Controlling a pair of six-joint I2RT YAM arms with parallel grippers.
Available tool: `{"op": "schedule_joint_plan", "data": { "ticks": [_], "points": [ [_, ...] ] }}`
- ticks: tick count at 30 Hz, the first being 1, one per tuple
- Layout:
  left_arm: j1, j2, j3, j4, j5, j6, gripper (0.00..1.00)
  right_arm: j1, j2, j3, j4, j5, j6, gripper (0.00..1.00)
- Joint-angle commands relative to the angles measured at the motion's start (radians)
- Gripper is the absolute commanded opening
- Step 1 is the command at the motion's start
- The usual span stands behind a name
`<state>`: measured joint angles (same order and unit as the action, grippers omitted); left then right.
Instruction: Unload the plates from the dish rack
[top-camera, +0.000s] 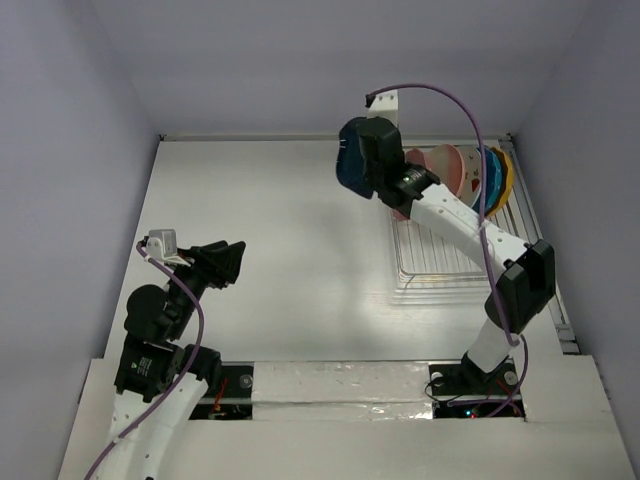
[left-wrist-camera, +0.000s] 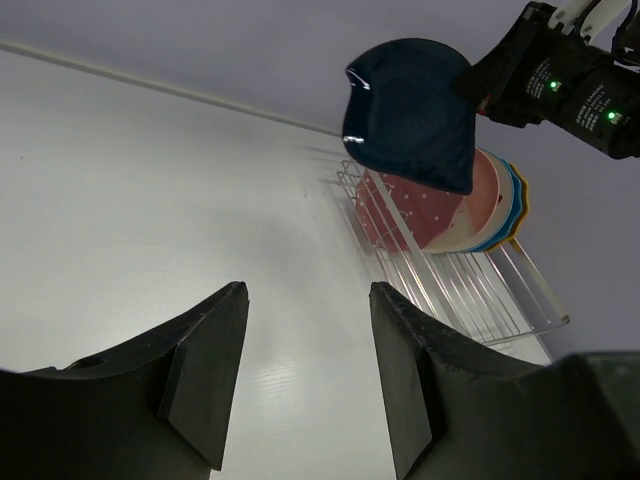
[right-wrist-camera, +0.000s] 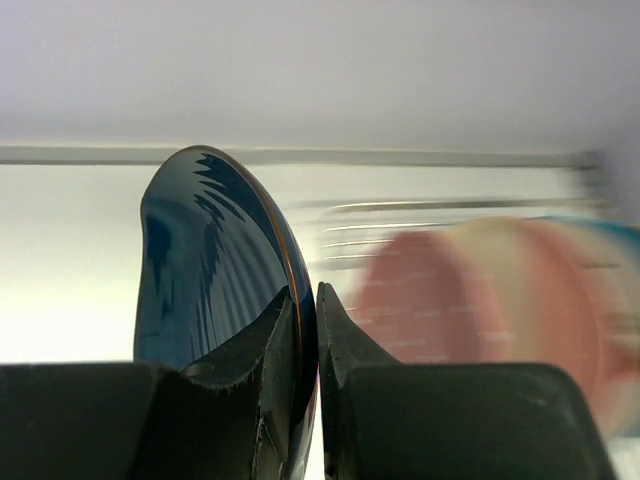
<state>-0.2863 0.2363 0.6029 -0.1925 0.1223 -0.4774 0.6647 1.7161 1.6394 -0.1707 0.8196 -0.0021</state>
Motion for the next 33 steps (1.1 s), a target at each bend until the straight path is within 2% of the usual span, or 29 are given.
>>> {"op": "schedule_joint_plan", "data": {
  "ticks": [1, 5, 12, 20, 23, 26, 27, 29, 30, 32, 33],
  "points": [
    [0.004, 0.000, 0.028, 0.033, -0.003, -0.004, 0.49, 0.046, -0.004, 0.043, 0.056, -0.276, 0.325, 0.00],
    [0.004, -0.002, 0.028, 0.030, -0.015, -0.006, 0.49, 0.084, 0.155, 0.129, 0.086, -0.414, 0.500, 0.00],
    [0.004, 0.003, 0.028, 0.028, -0.012, -0.007, 0.49, 0.130, 0.483, 0.417, 0.111, -0.579, 0.776, 0.00],
    [0.004, 0.006, 0.024, 0.034, -0.007, -0.007, 0.48, 0.196, 0.724, 0.640, 0.045, -0.613, 0.892, 0.00],
    [0.004, 0.001, 0.024, 0.033, -0.009, -0.007, 0.49, 0.222, 0.784, 0.662, 0.054, -0.635, 0.941, 0.01],
    [0.004, 0.003, 0.026, 0.033, -0.007, -0.009, 0.48, 0.231, 0.816, 0.651, 0.085, -0.686, 1.005, 0.09],
    [0.004, 0.003, 0.024, 0.033, -0.006, -0.007, 0.49, 0.231, 0.812, 0.628, 0.097, -0.682, 1.005, 0.16],
    [0.004, 0.005, 0.024, 0.033, -0.007, -0.009, 0.49, 0.231, 0.801, 0.609, 0.131, -0.677, 1.014, 0.23],
    [0.004, 0.005, 0.023, 0.033, -0.009, -0.009, 0.49, 0.231, 0.797, 0.596, 0.132, -0.685, 1.022, 0.33],
    [0.004, 0.008, 0.024, 0.033, -0.009, -0.007, 0.49, 0.231, 0.806, 0.611, 0.116, -0.701, 1.019, 0.43],
    [0.004, 0.009, 0.024, 0.033, -0.006, -0.007, 0.49, 0.231, 0.807, 0.612, 0.112, -0.706, 1.013, 0.52]
  ]
}}
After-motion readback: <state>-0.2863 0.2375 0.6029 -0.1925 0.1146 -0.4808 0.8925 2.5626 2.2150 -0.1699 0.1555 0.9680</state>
